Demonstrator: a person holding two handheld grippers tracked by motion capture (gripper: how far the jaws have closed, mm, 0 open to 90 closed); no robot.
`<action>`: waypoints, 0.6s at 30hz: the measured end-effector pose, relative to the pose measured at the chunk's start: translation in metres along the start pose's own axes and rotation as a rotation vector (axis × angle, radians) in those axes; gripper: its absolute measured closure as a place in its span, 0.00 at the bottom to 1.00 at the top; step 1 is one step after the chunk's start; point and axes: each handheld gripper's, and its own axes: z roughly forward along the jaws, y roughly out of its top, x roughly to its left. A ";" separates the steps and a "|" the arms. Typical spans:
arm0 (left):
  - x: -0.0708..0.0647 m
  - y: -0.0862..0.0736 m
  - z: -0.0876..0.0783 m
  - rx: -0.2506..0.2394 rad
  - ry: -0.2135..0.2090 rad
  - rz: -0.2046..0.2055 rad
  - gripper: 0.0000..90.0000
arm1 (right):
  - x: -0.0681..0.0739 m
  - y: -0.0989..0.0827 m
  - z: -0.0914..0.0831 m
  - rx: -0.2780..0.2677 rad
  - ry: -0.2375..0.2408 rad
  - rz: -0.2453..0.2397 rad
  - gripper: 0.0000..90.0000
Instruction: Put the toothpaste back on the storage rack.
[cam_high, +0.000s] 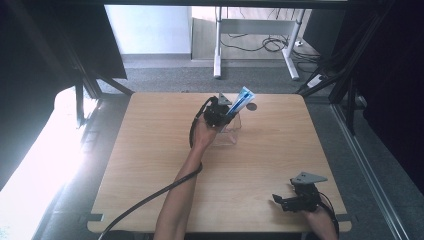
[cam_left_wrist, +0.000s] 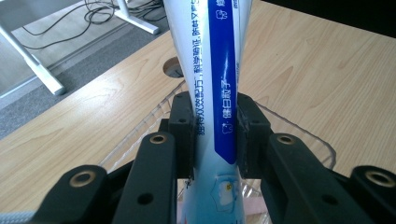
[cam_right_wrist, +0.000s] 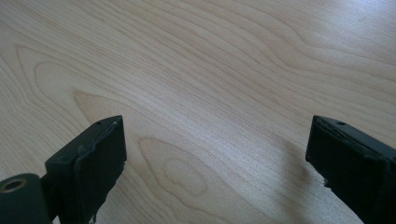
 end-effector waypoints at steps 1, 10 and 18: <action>0.000 0.000 0.000 0.001 -0.002 0.002 0.80 | 0.000 0.000 0.000 0.000 0.000 0.000 0.06; -0.001 -0.002 -0.003 0.028 -0.020 0.026 0.79 | 0.000 0.000 0.000 0.001 0.000 -0.005 0.06; -0.002 -0.008 -0.004 0.056 -0.029 0.039 0.78 | 0.001 0.000 0.001 0.007 -0.001 -0.005 0.06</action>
